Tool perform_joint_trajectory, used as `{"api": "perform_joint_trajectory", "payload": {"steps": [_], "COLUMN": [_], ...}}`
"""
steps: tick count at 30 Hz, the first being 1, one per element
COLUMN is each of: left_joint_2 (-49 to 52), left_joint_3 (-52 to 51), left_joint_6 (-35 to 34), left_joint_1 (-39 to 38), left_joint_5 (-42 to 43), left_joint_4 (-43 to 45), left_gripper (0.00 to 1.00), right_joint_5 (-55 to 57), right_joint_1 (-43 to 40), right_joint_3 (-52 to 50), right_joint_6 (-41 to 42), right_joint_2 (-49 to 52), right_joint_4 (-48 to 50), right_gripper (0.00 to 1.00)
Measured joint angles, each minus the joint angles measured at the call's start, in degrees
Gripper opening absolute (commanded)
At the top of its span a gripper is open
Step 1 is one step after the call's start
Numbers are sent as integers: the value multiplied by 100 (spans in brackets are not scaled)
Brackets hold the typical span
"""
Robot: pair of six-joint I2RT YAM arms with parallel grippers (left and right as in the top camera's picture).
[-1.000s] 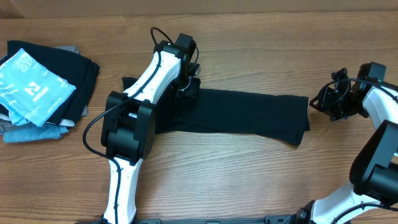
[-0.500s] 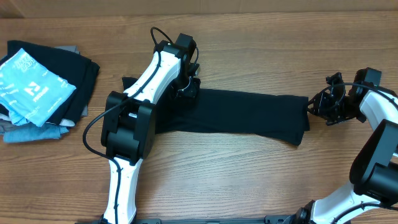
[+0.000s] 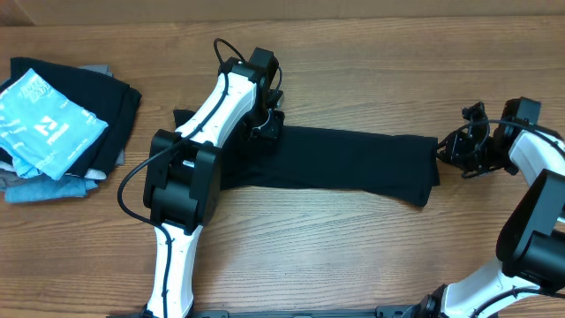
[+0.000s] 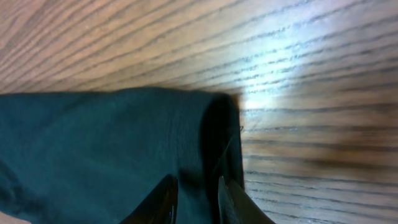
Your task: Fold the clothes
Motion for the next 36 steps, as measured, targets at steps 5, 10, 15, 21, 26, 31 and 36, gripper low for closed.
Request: {"api": "perform_joint_trajectory", "payload": {"steps": [5,10,15,21,26,31,36], "left_joint_2": [0,0,0,0,0,0,0], "left_joint_3": [0,0,0,0,0,0,0], "left_joint_6": [0,0,0,0,0,0,0], "left_joint_1": [0,7,7,7,7,7,7], "left_joint_5": [-2,0,0,-2,-2,-2,-63], "left_joint_4": [-9,-11,-11,-11,-7,-7,-9], "left_gripper": [28,27,27,27,27,28,28], "right_joint_5": [-46,-262,-402,-614,-758,-793,-721], "right_joint_1": [0,0,0,2,59,142,151], "right_joint_3": [-162,-164,-114,59,72,76,76], "right_joint_6": [11,4,4,2,0,2,15], "right_joint_2": [0,0,0,0,0,0,0], "right_joint_4": [59,181,210,553,1067,1519,1513], "right_gripper": [17,4,4,4,4,10,49]}}
